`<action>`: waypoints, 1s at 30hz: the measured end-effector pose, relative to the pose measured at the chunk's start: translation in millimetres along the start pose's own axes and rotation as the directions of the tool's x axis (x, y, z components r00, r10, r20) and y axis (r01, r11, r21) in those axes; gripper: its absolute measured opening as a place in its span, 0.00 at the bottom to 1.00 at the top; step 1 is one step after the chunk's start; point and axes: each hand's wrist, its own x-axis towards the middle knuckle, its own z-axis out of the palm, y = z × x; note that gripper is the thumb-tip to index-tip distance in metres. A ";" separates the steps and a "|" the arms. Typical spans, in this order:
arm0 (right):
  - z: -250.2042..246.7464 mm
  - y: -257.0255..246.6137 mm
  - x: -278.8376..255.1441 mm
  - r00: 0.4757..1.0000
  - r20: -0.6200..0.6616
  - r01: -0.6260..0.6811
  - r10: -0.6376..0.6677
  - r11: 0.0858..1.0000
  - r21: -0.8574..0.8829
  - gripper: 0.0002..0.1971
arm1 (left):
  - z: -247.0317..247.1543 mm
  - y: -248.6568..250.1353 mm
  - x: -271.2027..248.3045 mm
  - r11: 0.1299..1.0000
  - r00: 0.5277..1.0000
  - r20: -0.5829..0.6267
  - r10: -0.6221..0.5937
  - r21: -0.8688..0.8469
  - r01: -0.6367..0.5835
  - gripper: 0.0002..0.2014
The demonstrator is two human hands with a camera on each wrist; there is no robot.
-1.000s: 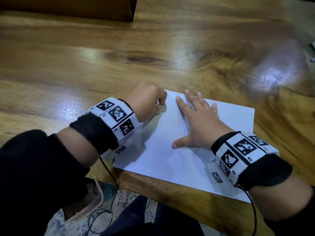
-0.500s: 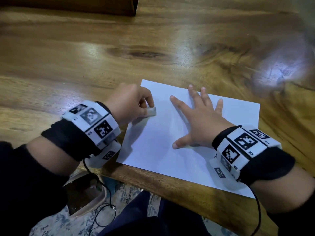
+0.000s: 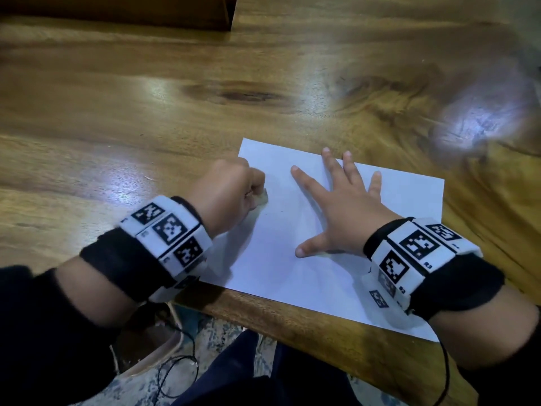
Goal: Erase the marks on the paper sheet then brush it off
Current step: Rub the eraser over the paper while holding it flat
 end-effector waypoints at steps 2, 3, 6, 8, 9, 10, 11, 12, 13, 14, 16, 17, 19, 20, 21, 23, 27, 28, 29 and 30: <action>-0.1 0.6 0.4 1.000 0.001 0.001 -0.001 1.000 0.002 0.65 | 2.7 -4.2 -17.5 0.995 0.993 0.087 0.076 -0.070 -0.070 0.08; -0.5 0.8 0.3 1.000 0.004 0.001 -0.001 1.000 0.001 0.65 | 1.7 -4.9 -27.9 0.992 0.978 0.187 0.097 -0.096 -0.080 0.10; -1.0 0.6 -0.1 1.000 0.006 0.000 0.000 1.000 0.001 0.65 | -4.2 -6.8 -33.9 0.997 0.899 0.435 0.056 -0.078 -0.025 0.05; -0.4 0.1 0.2 1.000 0.005 0.002 -0.002 1.000 -0.001 0.64 | -4.6 -4.3 -20.2 0.997 0.940 0.341 0.008 -0.075 0.019 0.04; 0.0 0.0 0.3 1.000 0.003 0.002 -0.002 1.000 -0.001 0.64 | -2.6 -3.2 -12.7 0.997 0.971 0.239 -0.016 -0.070 0.034 0.04; 0.3 -0.1 0.3 1.000 0.003 0.003 -0.003 1.000 -0.001 0.64 | -1.1 -0.9 -7.4 0.997 0.991 0.132 -0.028 -0.065 0.037 0.05; 0.5 0.0 0.4 1.000 0.003 0.003 -0.003 1.000 -0.001 0.64 | 2.1 -0.2 -5.6 0.998 0.998 0.057 -0.024 -0.060 0.027 0.05; 0.2 0.2 0.4 1.000 0.005 0.003 -0.003 1.000 -0.003 0.64 | 4.7 0.7 -8.1 0.998 1.000 0.017 -0.007 -0.056 0.008 0.04; 0.0 0.3 0.3 1.000 0.008 0.003 -0.003 1.000 -0.004 0.64 | 6.8 -0.5 -14.3 0.998 1.000 0.021 0.014 -0.057 -0.013 0.05; -0.1 0.3 0.3 1.000 0.008 0.003 -0.003 1.000 -0.005 0.64 | 7.8 -2.6 -22.7 0.997 0.996 0.077 0.036 -0.066 -0.031 0.07; -0.4 0.7 0.0 1.000 0.006 0.004 -0.004 1.000 -0.005 0.65 | 6.0 -5.0 -38.7 0.997 0.953 0.299 0.053 -0.074 -0.032 0.08; -0.5 0.5 -0.3 1.000 0.004 0.003 -0.003 1.000 -0.004 0.64 | 3.5 -5.9 -41.4 0.997 0.912 0.407 0.049 -0.071 -0.022 0.07; -0.8 0.0 -0.9 1.000 0.004 0.004 -0.004 1.000 -0.003 0.64 | -1.9 -5.5 -34.1 0.998 0.887 0.461 0.029 -0.071 0.004 0.05; -0.8 0.0 -0.9 1.000 0.005 0.003 -0.003 1.000 -0.003 0.64 | -3.6 -3.4 -25.0 0.998 0.915 0.403 0.017 -0.060 0.007 0.04; -0.8 -0.1 -0.6 1.000 0.006 0.004 -0.004 1.000 -0.003 0.64 | -3.6 -2.4 -13.7 0.999 0.954 0.300 0.013 -0.040 -0.001 0.04; -0.7 -0.2 -0.7 1.000 0.011 0.004 -0.004 1.000 -0.003 0.65 | -0.9 1.3 2.2 1.000 0.995 0.094 0.025 -0.009 -0.024 0.05; -1.1 -0.8 -0.5 1.000 0.020 0.010 -0.010 1.000 -0.002 0.64 | 15.7 0.2 -26.9 0.986 0.987 0.099 0.127 -0.118 -0.115 0.14; -1.5 -1.4 -0.8 1.000 0.026 0.016 -0.016 1.000 -0.004 0.64 | 16.8 0.8 -38.1 0.978 0.972 0.169 0.162 -0.159 -0.136 0.15; -1.6 -1.9 -1.4 0.999 0.034 0.022 -0.022 1.000 -0.006 0.64 | 17.4 0.7 -44.9 0.973 0.954 0.239 0.183 -0.183 -0.141 0.14; -1.8 -2.3 -2.2 0.999 0.043 0.026 -0.025 1.000 -0.009 0.64 | 17.1 0.0 -46.7 0.973 0.940 0.288 0.185 -0.185 -0.134 0.12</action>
